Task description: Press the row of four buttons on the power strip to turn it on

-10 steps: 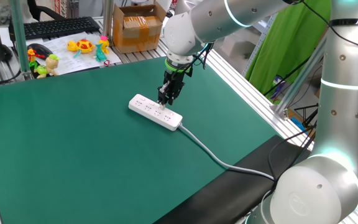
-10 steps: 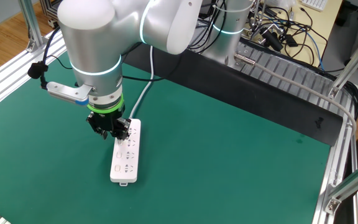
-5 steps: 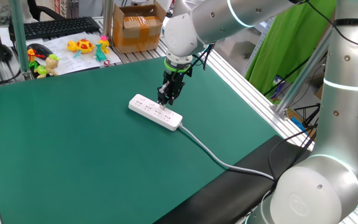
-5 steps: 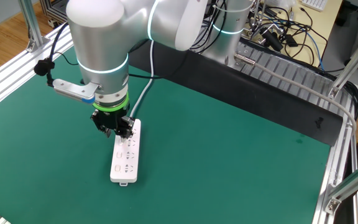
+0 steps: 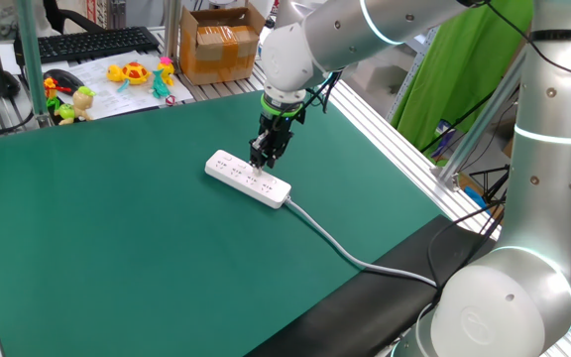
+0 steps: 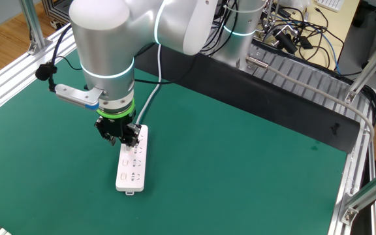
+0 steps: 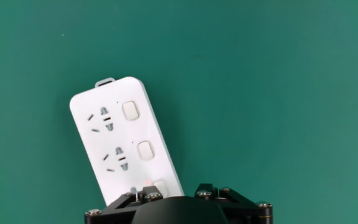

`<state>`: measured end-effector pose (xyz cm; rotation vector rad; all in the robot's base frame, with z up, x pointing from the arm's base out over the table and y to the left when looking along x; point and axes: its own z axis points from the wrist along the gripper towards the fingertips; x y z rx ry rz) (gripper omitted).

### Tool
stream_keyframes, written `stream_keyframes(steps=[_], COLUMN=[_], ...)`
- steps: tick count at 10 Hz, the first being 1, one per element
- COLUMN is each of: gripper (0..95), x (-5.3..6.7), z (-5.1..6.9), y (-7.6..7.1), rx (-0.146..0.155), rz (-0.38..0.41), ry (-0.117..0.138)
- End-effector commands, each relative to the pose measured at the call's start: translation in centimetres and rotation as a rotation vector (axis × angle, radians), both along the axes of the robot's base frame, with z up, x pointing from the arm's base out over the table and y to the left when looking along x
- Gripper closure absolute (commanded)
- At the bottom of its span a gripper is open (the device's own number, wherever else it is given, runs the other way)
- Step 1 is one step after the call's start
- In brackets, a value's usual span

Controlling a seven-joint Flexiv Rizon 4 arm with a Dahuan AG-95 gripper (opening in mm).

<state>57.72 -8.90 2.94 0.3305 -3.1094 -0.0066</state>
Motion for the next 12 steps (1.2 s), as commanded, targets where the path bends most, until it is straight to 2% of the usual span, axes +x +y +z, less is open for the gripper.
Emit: stream_keyframes(steps=[1, 2, 6, 8, 9, 11, 12], gripper=[57.0, 57.0, 57.0, 57.0, 57.0, 57.0, 57.0], x=[0.11, 0.10, 0.10, 0.10, 0.10, 0.10, 0.10], z=[0.01, 0.05, 0.05, 0.05, 0.05, 0.05, 0.05], y=[0.01, 0.01, 0.01, 0.01, 0.01, 0.01, 0.01], rx=[0.002, 0.002, 0.002, 0.002, 0.019, 0.038, 0.057], rz=[-0.024, -0.022, -0.010, -0.046, -0.102, -0.153, -0.174], ry=[-0.004, 0.005, 0.003, 0.008, 0.027, 0.015, 0.013])
